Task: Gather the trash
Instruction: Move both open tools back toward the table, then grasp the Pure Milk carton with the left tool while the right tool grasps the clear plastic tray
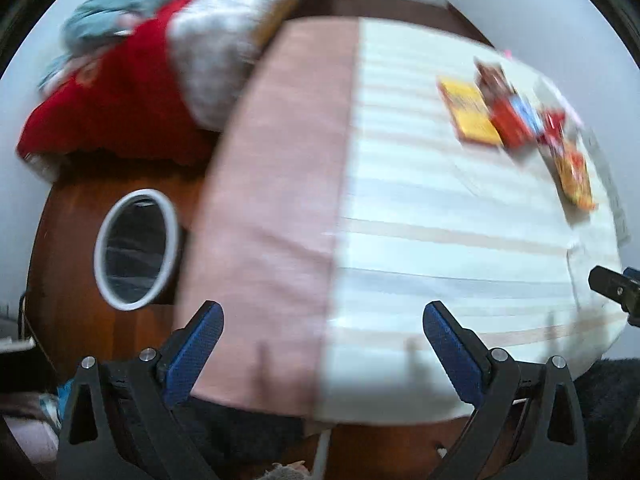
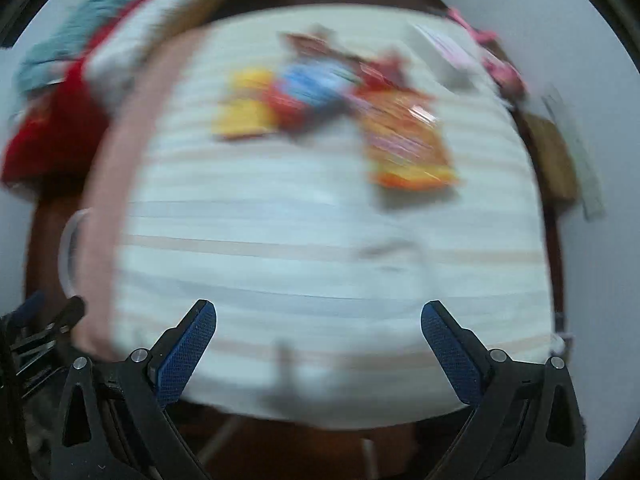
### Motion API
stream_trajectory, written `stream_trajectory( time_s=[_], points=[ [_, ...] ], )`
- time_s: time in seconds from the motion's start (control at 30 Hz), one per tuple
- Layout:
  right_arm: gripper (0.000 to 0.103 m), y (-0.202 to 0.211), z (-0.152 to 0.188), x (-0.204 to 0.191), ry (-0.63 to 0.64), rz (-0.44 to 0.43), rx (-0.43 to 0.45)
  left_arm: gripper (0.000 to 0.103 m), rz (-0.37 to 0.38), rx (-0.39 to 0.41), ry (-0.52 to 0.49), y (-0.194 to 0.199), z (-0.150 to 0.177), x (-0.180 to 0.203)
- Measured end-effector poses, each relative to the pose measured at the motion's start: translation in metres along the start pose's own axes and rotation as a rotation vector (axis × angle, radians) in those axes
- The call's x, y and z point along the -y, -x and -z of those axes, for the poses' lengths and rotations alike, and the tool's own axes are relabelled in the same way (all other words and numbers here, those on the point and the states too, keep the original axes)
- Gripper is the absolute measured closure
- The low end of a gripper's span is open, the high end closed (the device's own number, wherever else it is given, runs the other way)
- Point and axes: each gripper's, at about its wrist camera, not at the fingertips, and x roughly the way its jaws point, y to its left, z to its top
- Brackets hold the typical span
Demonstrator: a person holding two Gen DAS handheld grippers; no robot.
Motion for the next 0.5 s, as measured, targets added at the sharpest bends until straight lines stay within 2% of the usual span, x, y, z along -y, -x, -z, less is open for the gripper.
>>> stream_trajectory(
  time_s=[0.1,0.27,0.33,0.37,0.4,0.43,0.5],
  points=[
    [0.0,-0.028,-0.002,0.037,-0.023,0.036,-0.048,0.001,-0.018,-0.016,-0.069,-0.017,-0.006,0.041],
    [0.002,-0.054,-0.01,0.058,-0.014,0.02,-0.073,0.001,-0.037,-0.028,-0.134,-0.03,-0.019,0.076],
    [0.013,-0.06,-0.011,0.065,-0.016,-0.023,-0.076,0.001,-0.037,-0.027,-0.144,-0.029,-0.026,0.083],
    [0.014,-0.06,-0.011,0.066,-0.012,-0.025,-0.073,0.001,-0.034,-0.026,-0.152,-0.028,-0.031,0.087],
    [0.022,-0.058,-0.011,0.065,-0.001,-0.027,-0.062,0.001,-0.029,-0.017,-0.171,-0.026,-0.042,0.094],
    [0.037,-0.055,-0.011,0.067,0.012,-0.018,-0.047,0.001,-0.024,-0.002,-0.192,-0.023,-0.05,0.1],
    [0.041,-0.049,-0.015,0.075,-0.02,-0.032,-0.027,0.001,-0.018,0.034,-0.257,-0.017,-0.073,0.119]
  ],
)
